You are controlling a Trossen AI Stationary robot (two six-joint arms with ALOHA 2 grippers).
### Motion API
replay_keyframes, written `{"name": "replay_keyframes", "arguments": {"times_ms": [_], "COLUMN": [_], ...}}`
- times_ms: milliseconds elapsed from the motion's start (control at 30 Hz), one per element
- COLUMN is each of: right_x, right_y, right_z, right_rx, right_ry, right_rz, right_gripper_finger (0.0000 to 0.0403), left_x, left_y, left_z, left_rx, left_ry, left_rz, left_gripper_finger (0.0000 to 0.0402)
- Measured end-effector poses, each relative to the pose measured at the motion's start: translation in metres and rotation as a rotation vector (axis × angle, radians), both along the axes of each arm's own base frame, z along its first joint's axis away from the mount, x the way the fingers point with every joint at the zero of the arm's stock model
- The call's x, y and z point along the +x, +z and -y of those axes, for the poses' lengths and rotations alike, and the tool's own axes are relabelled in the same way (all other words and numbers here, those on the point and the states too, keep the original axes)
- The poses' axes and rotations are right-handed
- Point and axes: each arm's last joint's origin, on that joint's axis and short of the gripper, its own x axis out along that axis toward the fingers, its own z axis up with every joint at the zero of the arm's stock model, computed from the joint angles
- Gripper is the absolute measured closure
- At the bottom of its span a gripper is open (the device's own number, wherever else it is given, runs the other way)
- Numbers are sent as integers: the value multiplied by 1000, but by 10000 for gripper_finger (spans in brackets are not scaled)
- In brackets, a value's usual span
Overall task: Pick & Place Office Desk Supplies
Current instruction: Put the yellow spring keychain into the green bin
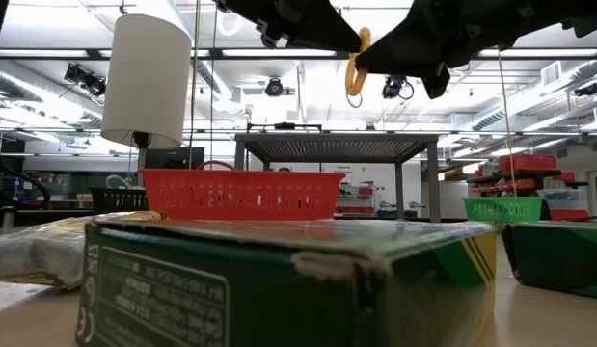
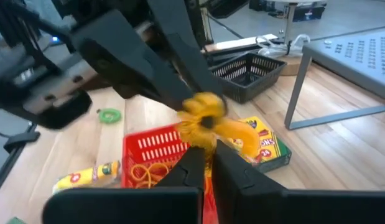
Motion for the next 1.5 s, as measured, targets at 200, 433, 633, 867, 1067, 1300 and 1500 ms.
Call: {"name": "replay_keyframes", "arguments": {"times_ms": [200, 433, 633, 867, 1067, 1300, 1500], "right_x": [-3, -10, -17, -36, -53, -72, -81], "right_y": [-7, -14, -22, -43, -55, -60, -58], "right_z": [0, -6, -10, -2, 13, 30, 44], "right_rx": [8, 1, 16, 2, -30, -63, -95], "right_ry": [-18, -48, -64, -197, -328, -522, -690], "right_rz": [-63, -130, -209, -429, -609, -735, -735], "right_gripper_finger": [393, 393, 393, 393, 393, 393, 393], "left_x": [-3, -10, -22, -41, -45, -45, -45], "left_y": [-1, -5, -20, -39, -41, -40, -40], "left_z": [12, 26, 30, 31, 34, 33, 34], "left_rx": [-3, 40, 66, 23, 13, 5, 5], "left_ry": [-117, -102, -57, 6, 13, 16, 14], "left_rz": [-26, -64, -215, -408, -424, -425, -425], "left_gripper_finger": [341, 291, 271, 233, 225, 227, 227]}}
